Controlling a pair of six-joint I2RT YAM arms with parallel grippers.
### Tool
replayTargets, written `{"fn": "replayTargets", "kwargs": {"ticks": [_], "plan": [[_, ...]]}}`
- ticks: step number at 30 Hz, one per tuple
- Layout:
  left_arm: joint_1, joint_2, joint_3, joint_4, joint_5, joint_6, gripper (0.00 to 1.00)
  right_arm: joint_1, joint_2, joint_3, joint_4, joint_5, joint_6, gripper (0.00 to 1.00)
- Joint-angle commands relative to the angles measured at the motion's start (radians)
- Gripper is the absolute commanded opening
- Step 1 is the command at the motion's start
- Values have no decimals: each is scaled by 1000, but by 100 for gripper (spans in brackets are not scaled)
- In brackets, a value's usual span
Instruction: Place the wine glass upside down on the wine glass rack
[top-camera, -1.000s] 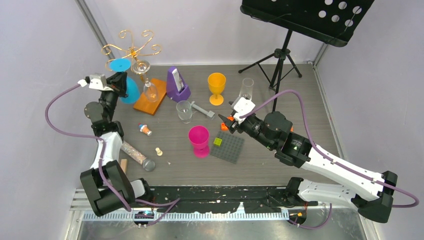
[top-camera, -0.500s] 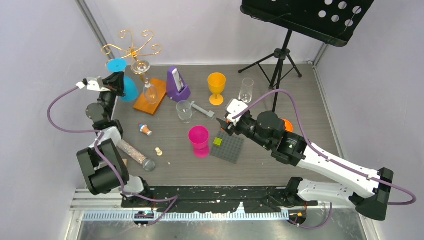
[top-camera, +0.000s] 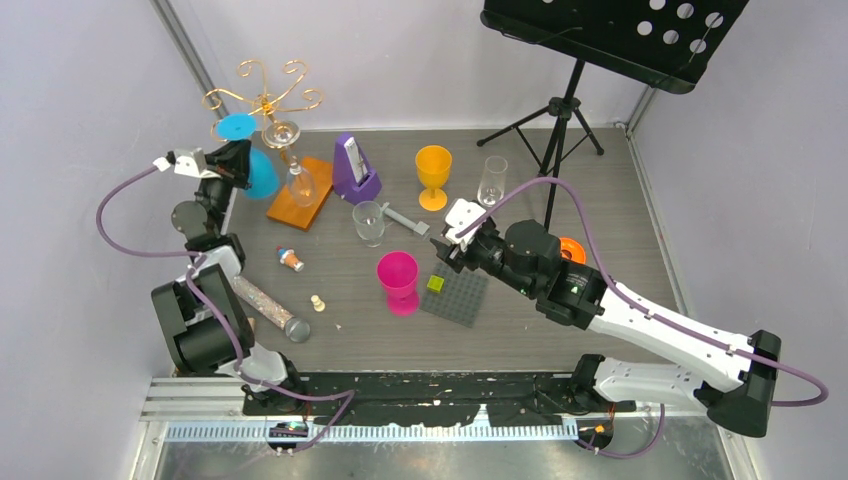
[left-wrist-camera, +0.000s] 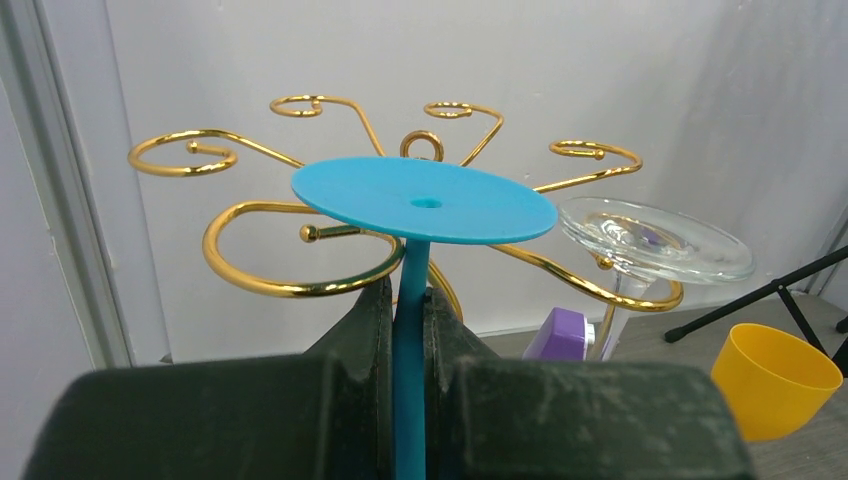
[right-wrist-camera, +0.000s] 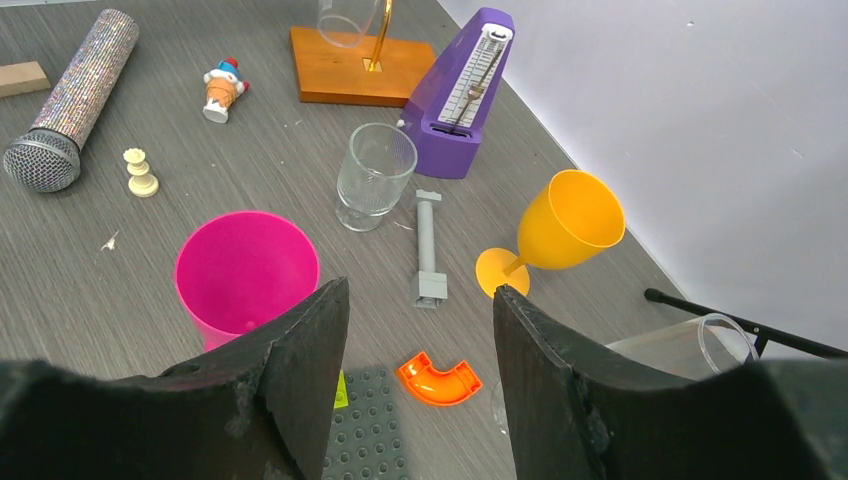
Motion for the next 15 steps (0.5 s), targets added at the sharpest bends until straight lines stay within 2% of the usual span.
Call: {"fn": "replayTargets", "kwargs": {"ticks": [1,15], "plan": [[7,10,61,44,9,0,0,-1,7,51,21,-7,-4,61],[7,74,110,23,-5,-6,0,0,11,53,12,-4,-6,61]]}}
